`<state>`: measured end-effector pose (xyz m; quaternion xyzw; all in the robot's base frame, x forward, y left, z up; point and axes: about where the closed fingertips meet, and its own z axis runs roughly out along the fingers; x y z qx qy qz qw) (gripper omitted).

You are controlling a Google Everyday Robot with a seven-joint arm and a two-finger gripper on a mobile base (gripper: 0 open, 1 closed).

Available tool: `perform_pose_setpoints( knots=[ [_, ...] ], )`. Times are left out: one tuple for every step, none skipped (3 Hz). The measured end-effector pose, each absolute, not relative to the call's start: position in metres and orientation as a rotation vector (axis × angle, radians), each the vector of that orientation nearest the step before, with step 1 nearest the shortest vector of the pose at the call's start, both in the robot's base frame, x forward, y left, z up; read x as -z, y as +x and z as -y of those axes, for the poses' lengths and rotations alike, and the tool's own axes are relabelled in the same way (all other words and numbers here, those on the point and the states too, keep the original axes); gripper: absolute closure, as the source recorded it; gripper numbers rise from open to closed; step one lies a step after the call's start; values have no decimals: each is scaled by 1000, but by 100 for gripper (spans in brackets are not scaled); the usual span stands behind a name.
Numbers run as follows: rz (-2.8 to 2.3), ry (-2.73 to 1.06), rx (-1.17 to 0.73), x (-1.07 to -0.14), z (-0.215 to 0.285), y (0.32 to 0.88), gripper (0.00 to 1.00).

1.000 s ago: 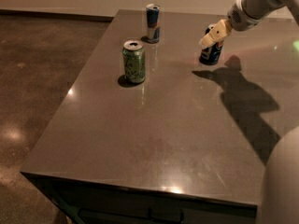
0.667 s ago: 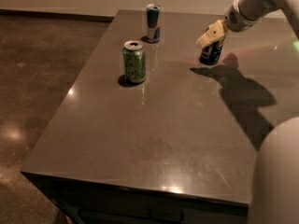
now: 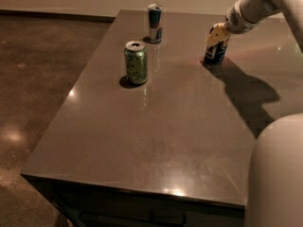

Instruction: Move pepsi can near green can

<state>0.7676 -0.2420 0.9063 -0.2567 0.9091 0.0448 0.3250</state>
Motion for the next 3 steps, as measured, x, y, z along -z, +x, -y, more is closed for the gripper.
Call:
perform_pose_setpoints(
  knots=[
    [-2349,-750,-183,-914,221,759,70],
    [-2264,-923,-301,-926,174,737,98],
    [-2205,-1049,-382,-930,138,718,100]
  ],
)
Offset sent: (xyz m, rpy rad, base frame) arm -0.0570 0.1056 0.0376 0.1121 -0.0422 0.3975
